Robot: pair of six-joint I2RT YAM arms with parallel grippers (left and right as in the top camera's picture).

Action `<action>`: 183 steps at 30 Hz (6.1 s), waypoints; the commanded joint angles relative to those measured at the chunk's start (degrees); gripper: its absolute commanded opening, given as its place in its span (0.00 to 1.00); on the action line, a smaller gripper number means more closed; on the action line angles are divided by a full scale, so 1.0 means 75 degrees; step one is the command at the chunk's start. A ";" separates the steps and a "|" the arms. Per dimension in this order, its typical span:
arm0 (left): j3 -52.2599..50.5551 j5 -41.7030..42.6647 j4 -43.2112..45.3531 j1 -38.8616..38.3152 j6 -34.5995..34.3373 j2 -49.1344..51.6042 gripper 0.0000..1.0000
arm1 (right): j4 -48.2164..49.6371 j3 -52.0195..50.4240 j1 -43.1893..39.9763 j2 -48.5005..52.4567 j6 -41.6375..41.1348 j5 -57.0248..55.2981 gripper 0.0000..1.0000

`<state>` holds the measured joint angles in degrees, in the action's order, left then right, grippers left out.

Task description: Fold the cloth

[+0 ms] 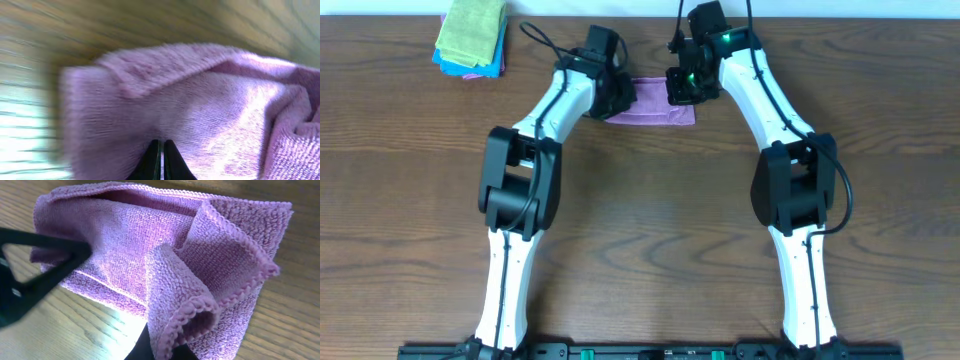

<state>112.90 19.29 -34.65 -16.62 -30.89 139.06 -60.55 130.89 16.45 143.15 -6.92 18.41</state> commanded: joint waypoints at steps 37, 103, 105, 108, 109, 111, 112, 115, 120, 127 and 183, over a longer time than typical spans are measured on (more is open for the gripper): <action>-0.0163 -0.1425 -0.0493 -0.0087 0.0688 0.0137 0.05 | 0.0102 0.0105 -0.0207 -0.0318 0.0102 0.0035 0.01; 0.0184 -0.0781 -0.2541 0.2171 0.1550 -0.4074 0.06 | 0.0813 0.0431 0.1821 -0.0254 0.1445 -0.3687 0.01; 0.0184 -0.0784 -0.2486 0.2366 0.1550 -0.4109 0.06 | 0.0909 0.0431 0.1932 -0.0169 0.1448 -0.3698 0.01; 0.0184 -0.0708 -0.2369 0.2833 0.1550 -0.4246 0.06 | 0.0959 0.0431 0.2127 0.0000 0.1448 -0.3998 0.01; 0.0184 -0.0574 -0.2352 0.3022 0.1550 -0.4301 0.06 | 0.0962 0.0431 0.2189 0.0032 0.1472 -0.4118 0.01; 0.0184 -0.0181 -0.2349 0.3302 0.1553 -0.4334 0.06 | 0.1000 0.0431 0.2264 0.0090 0.1649 -0.4144 0.01; 0.0184 0.0029 -0.2355 0.3421 0.1553 -0.4331 0.06 | 0.1052 0.0431 0.2288 0.0119 0.1649 -0.4208 0.01; 0.0184 0.0233 -0.2369 0.3585 0.1556 -0.4331 0.06 | 0.1201 0.0431 0.2311 0.0254 0.1649 -0.4252 0.01; 0.0184 0.0233 -0.2363 0.3599 0.1690 -0.4331 0.06 | 0.1338 0.0431 0.2320 0.0539 0.1638 -0.3987 0.01; 0.0184 0.0230 -0.2363 0.3599 0.1789 -0.4331 0.06 | 0.1909 0.0431 0.2457 0.0638 0.1612 -0.3124 0.47; -0.0863 0.2078 0.0650 0.1349 0.0452 -0.0568 0.98 | 0.2524 -0.2110 -0.0886 -0.1148 -0.0629 0.0758 0.01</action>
<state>105.86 36.38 -29.56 -6.44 -27.22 133.84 -42.41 115.42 9.34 132.35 -8.62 21.08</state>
